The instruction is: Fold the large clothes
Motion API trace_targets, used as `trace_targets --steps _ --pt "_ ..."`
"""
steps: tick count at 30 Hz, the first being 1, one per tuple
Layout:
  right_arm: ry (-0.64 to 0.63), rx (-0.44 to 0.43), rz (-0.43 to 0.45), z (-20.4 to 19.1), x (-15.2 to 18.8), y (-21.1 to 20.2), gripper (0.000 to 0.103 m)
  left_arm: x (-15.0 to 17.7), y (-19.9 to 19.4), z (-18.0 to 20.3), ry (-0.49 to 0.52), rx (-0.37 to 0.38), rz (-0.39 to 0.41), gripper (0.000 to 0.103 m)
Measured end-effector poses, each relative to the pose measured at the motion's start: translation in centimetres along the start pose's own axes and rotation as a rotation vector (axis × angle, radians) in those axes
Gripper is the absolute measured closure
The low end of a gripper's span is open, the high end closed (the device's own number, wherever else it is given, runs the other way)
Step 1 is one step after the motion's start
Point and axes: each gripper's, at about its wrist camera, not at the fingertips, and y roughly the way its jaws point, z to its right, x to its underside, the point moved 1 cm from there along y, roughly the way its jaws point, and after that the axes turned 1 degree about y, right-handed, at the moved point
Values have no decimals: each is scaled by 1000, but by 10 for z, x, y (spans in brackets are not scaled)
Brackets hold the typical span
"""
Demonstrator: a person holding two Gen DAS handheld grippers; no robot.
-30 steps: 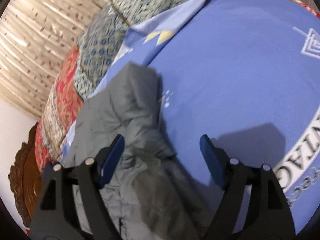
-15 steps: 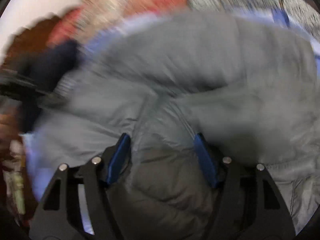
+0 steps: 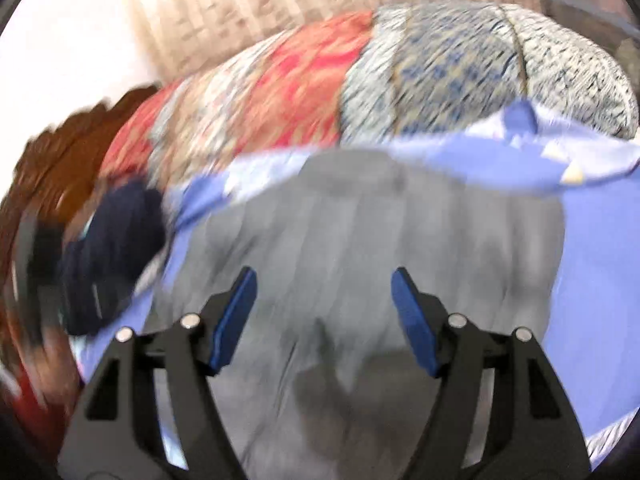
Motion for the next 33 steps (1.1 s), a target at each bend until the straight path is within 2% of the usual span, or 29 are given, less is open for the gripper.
trace_targets --steps 1,3,4,5,6,7,10,12,13,15,17,19,20,23,26,29,31,33 --pt "18 11 -5 3 -25 17 34 1 17 -1 1 -24 -18 48" --pt "53 37 -30 8 -64 57 29 9 64 -24 -41 -157 -87 48" --pt "74 46 -47 14 -77 73 29 14 79 -38 -78 -154 -119 48" --pt "95 58 -63 18 -90 92 29 20 91 -53 -132 -114 -142 48" --pt "115 66 -84 21 -101 116 29 24 94 -65 -176 -71 -127 51" --pt "131 65 -106 23 -108 139 28 25 89 -67 -186 -46 -107 51" --pt "171 81 -184 27 -109 191 28 25 71 -64 -171 -49 -91 51" --pt "171 98 -225 25 -107 211 30 27 54 -63 -166 -33 -63 51" --pt "143 126 -240 22 -104 217 36 30 40 -64 -167 -25 -45 51" --pt "66 120 -261 10 -101 216 89 37 19 -67 -176 -13 -17 50" --pt "-5 73 -226 -10 -102 193 94 48 -8 -74 -199 -5 18 50" --pt "-145 38 -151 -44 -98 148 95 62 -34 -82 -227 1 47 50" --pt "-249 23 -103 -67 -89 115 95 69 -47 -86 -244 2 62 50" --pt "-440 34 -11 -110 -47 45 95 88 -79 -94 -280 0 109 50" --pt "-642 102 63 -143 50 -23 96 108 -104 -97 -309 10 148 50" --pt "-719 200 113 -148 138 -57 96 118 -125 -98 -328 3 173 50" --pt "-776 303 124 -145 204 -64 96 123 -133 -91 -326 5 187 50" --pt "-704 330 75 -131 248 -59 96 127 -140 -80 -300 12 190 50"
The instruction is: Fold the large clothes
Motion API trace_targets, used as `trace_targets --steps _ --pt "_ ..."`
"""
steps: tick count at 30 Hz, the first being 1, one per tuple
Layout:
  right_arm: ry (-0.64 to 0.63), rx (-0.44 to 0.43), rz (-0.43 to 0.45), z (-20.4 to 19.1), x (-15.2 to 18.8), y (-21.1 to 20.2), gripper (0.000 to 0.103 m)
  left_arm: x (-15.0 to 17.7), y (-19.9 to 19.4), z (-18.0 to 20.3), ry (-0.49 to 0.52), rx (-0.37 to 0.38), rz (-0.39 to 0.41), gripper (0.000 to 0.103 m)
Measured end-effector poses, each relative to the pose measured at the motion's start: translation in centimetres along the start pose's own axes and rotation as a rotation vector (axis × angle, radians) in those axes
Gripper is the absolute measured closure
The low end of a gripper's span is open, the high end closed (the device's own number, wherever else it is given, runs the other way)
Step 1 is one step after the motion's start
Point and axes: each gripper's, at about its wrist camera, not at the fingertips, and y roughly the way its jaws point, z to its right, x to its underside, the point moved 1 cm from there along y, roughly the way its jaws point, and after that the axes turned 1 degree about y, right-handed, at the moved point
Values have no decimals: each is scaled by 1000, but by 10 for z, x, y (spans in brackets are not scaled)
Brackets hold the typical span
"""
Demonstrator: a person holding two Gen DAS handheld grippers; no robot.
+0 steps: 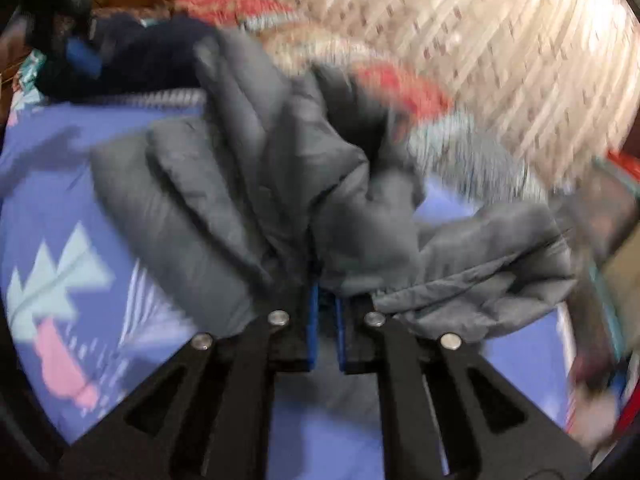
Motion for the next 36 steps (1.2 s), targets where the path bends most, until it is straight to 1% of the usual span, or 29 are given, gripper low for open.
trace_targets --steps 2,3,5,7,8,9,10,11,13,14,16,17,18,19,20,21,23,24,25,26,27,28,30,31,32,33,34,36 --pt "86 13 -44 -12 28 8 94 5 -5 11 41 21 -7 49" --pt "117 15 -53 -15 35 11 92 7 -5 17 54 24 -10 49" --pt "152 24 -55 -17 40 12 91 5 1 42 109 42 -15 49" --pt "180 10 -51 -15 39 13 79 3 8 65 170 67 -9 48" --pt "192 -10 -57 -12 39 14 57 -1 18 78 201 76 -9 48" --pt "204 -24 -59 -9 38 12 42 -2 25 86 219 82 -16 46" --pt "212 -33 -57 -6 39 9 40 -6 40 96 242 81 -33 45" --pt "218 -37 -56 -1 40 3 40 -9 58 101 258 56 -48 45" --pt "227 -52 -62 7 45 -5 40 -11 98 102 267 -12 -108 45" --pt "250 -67 -66 16 48 -16 40 -9 120 97 260 -57 -151 45" --pt "339 -110 -47 41 49 -39 40 2 143 85 234 -110 -207 45" --pt "405 -117 -6 62 43 -56 40 9 147 80 228 -103 -219 45" --pt "445 -118 36 77 35 -68 40 14 147 78 230 -98 -219 45" --pt "488 -102 103 99 24 -84 40 22 146 76 242 -98 -209 45" --pt "509 -78 141 114 16 -91 40 27 146 76 249 -99 -202 45" --pt "535 -30 185 134 -1 -96 40 31 146 74 251 -101 -198 45" --pt "573 7 228 164 -29 -88 40 36 148 69 238 -104 -200 45" --pt "589 19 235 172 -37 -81 40 36 150 65 231 -105 -203 45" --pt "623 5 238 182 -43 -68 40 39 153 61 231 -109 -208 45" --pt "652 -19 229 188 -44 -55 40 41 155 60 238 -117 -209 45" --pt "699 -22 190 194 -36 -33 40 42 157 60 244 -124 -207 45" --pt "734 -3 132 196 -22 -12 40 44 159 59 257 -133 -204 45" --pt "801 35 -37 192 25 30 40 47 164 57 284 -158 -196 45" --pt "834 46 -111 189 52 48 40 49 166 55 293 -157 -194 45" --pt "903 -10 -131 184 89 65 39 51 168 54 301 -132 -196 45" --pt "946 -34 -115 181 108 68 39 53 171 53 306 -107 -208 45" --pt "951 -30 -117 178 115 69 39 54 175 53 310 -100 -221 45" --pt "907 10 -138 171 107 70 39 57 182 53 335 -141 -216 45"
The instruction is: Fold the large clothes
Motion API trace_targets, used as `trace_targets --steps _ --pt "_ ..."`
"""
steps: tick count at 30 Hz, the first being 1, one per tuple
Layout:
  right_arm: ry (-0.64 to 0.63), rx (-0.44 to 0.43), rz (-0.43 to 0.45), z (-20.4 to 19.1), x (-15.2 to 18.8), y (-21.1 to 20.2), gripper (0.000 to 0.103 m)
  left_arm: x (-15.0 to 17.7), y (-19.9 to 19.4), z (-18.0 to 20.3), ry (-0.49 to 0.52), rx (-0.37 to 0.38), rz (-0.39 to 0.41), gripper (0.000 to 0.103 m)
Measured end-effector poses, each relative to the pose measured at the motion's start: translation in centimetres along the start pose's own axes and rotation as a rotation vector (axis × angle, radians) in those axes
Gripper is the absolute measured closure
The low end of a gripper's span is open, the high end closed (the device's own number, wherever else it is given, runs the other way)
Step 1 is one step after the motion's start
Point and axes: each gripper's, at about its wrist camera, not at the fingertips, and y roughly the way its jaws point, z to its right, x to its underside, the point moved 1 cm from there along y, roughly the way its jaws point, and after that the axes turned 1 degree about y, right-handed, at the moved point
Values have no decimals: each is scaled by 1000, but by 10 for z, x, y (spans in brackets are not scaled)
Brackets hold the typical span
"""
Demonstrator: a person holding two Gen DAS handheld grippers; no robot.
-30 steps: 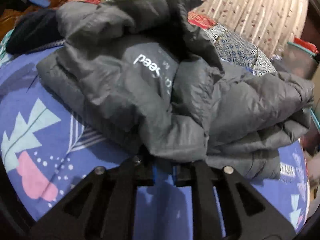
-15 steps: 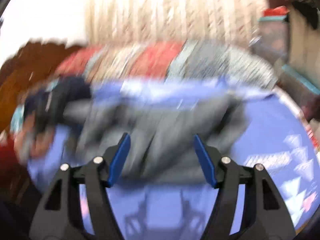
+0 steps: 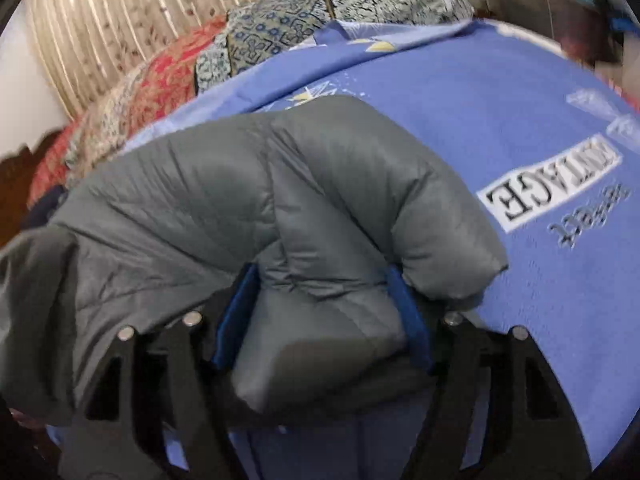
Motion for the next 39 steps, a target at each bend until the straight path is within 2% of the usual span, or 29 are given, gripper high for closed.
trace_targets --steps 3,6,8,9,11,13,15,16,17,19,20,21,22,23,26,30,32,36,39 --pt "7 0 -34 -2 -6 1 38 2 -3 -2 -9 -11 -17 45" --pt "45 27 -48 2 -10 -24 38 8 -27 -5 -25 -4 -34 45" --pt "101 22 33 -1 -2 -67 38 17 -57 -10 -20 46 -1 45" --pt "98 0 84 -6 -1 -85 38 22 -77 -11 -10 99 25 45" --pt "-5 -36 171 -34 -5 -115 39 25 -113 -13 17 148 98 45" --pt "-124 -105 211 -73 -7 -129 41 16 -151 -18 32 102 224 43" --pt "-166 -193 181 -100 -4 -123 43 4 -168 -31 -9 59 306 40" --pt "-180 -225 140 -114 3 -111 43 -2 -169 -39 -43 71 321 40" --pt "-189 -226 102 -122 10 -100 43 -7 -162 -45 -63 89 300 40" --pt "-178 -225 -68 -132 35 -54 43 -16 -130 -49 -67 15 228 40" --pt "-170 -205 -119 -132 44 -37 42 -20 -109 -47 -58 -47 188 40" --pt "-191 -154 -144 -131 57 -20 42 -17 -83 -50 -32 -139 125 40" --pt "-219 -120 -138 -132 62 -18 42 -11 -65 -54 -16 -197 72 40" --pt "-238 -101 -140 -137 63 -21 42 -3 -54 -56 -10 -212 40 40" --pt "-260 -59 -154 -146 55 -49 41 12 -67 -52 -3 -219 74 40" --pt "-376 75 -15 -150 45 -100 35 24 -105 -48 -34 -208 141 39" --pt "-391 107 18 -147 39 -106 35 29 -125 -51 -52 -198 165 39" --pt "-367 95 17 -132 26 -104 35 31 -159 -56 -64 -162 210 38" --pt "-353 90 20 -119 19 -107 35 27 -186 -69 -92 -149 252 30"
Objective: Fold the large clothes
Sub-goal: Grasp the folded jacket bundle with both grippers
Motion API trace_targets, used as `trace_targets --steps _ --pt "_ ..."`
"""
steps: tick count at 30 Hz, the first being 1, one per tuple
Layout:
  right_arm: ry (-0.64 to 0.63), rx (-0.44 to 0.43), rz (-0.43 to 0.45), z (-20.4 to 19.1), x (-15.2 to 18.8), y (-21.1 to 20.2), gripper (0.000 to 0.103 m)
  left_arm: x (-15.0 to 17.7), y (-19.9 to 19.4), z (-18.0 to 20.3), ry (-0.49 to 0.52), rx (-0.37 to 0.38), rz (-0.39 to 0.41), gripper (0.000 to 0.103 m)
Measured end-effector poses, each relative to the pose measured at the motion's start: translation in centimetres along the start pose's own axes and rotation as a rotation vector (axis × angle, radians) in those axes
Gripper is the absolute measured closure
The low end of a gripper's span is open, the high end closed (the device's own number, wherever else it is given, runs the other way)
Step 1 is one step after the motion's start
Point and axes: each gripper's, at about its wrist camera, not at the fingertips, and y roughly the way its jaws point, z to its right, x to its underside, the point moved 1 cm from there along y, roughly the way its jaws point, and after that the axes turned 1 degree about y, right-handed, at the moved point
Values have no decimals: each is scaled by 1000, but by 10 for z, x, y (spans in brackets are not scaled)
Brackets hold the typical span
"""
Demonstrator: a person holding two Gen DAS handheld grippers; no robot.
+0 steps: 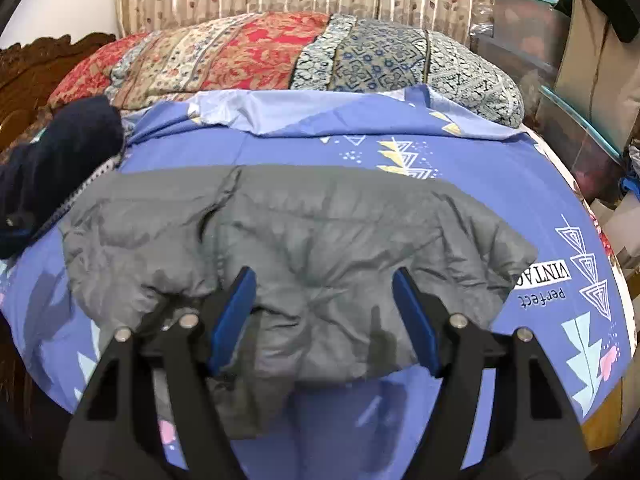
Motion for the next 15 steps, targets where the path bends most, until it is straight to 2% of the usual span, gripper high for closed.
trace_targets --steps 4,7,9,11,12,15 --pt "-22 55 13 21 -15 5 35 -25 -1 -16 -45 -10 -6 14" --pt "-40 73 27 41 -36 11 35 -40 14 -19 -37 9 -47 10" --pt "13 21 46 64 -53 11 20 -46 27 -18 0 -4 -46 9" --pt "81 -67 37 85 -68 20 13 -51 47 -18 40 -14 -82 9" --pt "118 -115 -8 98 -75 33 12 -52 62 -20 47 13 -127 9" --pt "164 -167 -118 120 -77 72 11 -48 92 -26 37 57 -220 9"
